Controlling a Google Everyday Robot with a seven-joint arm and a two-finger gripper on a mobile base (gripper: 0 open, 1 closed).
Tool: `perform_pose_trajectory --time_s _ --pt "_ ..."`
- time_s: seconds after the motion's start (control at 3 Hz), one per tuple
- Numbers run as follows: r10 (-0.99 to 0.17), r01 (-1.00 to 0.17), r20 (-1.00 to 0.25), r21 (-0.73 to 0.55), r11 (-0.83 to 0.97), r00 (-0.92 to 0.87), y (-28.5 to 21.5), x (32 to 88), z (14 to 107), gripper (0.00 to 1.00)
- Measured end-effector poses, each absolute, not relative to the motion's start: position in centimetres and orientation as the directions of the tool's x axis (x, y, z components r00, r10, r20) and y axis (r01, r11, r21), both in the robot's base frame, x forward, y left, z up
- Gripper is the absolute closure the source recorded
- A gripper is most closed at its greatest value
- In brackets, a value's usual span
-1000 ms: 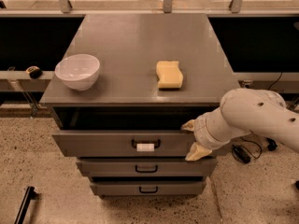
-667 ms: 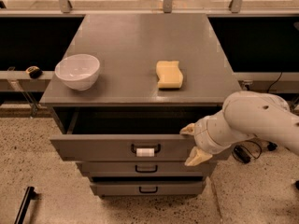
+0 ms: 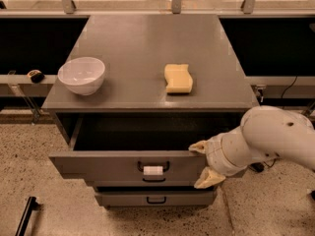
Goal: Open top drawer
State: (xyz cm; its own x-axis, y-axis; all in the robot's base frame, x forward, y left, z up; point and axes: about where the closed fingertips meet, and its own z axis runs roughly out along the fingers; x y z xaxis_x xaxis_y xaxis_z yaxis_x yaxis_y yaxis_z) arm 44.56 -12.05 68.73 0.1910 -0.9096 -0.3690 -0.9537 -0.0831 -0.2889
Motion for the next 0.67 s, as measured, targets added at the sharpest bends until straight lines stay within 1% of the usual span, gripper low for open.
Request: perform_pose_trajectory --time_s 0.67 --pt "-0.881 -0.964 -0.450 -0.266 -0.020 0.143 -12.3 41.0 69.7 0.36"
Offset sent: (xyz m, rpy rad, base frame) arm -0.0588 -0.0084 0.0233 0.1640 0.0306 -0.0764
